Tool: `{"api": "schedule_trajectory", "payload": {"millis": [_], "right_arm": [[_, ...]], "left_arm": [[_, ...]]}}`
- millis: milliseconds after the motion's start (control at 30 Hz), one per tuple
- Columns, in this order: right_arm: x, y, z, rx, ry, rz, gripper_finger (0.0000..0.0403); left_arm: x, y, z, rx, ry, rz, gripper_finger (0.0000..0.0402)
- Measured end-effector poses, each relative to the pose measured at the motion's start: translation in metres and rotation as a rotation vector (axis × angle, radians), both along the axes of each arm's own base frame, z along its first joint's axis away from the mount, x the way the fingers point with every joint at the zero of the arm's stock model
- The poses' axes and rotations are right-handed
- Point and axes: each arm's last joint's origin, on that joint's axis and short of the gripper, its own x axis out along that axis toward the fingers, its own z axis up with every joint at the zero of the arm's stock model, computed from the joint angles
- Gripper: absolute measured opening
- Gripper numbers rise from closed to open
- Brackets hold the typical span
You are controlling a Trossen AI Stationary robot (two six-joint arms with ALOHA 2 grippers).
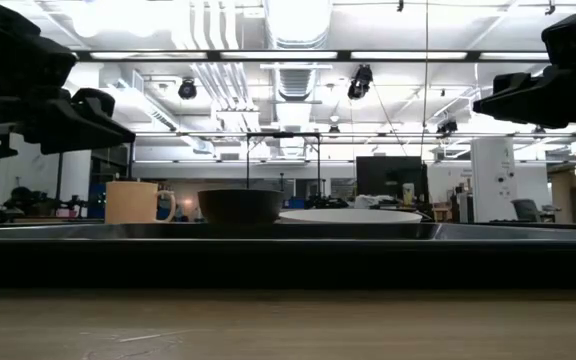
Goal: Set up tray
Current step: Put the yellow cup on the black serving tray
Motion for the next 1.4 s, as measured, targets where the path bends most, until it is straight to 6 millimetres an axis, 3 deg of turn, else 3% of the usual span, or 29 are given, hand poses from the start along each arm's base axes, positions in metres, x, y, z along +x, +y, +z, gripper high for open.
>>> {"api": "schedule_trajectory", "payload": {"millis": [533, 700, 867, 1033, 1267, 1400], "right_arm": [[0.0, 0.0, 0.0, 0.0, 0.0, 0.0, 0.0068], [0.0, 0.0, 0.0, 0.0, 0.0, 0.0, 0.0068], [0.0, 0.0, 0.0, 0.0, 0.0, 0.0, 0.0068], [0.0, 0.0, 0.0, 0.0, 0.0, 0.0, 0.0068], [0.0, 0.0, 0.0, 0.0, 0.0, 0.0, 0.0068], [0.0, 0.0, 0.0, 0.0, 0.0, 0.0, 0.0068]], "left_arm": [[0.0, 0.0, 0.001, 0.007, -0.016, 0.0, 0.0084], [0.003, 0.001, 0.006, 0.023, -0.061, 0.016, 0.0084], [0.007, 0.001, 0.022, -0.024, -0.225, 0.038, 0.0084], [0.01, 0.001, 0.066, -0.071, -0.406, 0.039, 0.0084], [0.009, 0.001, 0.14, 0.031, -0.576, 0.035, 0.0084], [0.013, 0.001, 0.155, -0.111, -0.588, 0.037, 0.0084]]}}
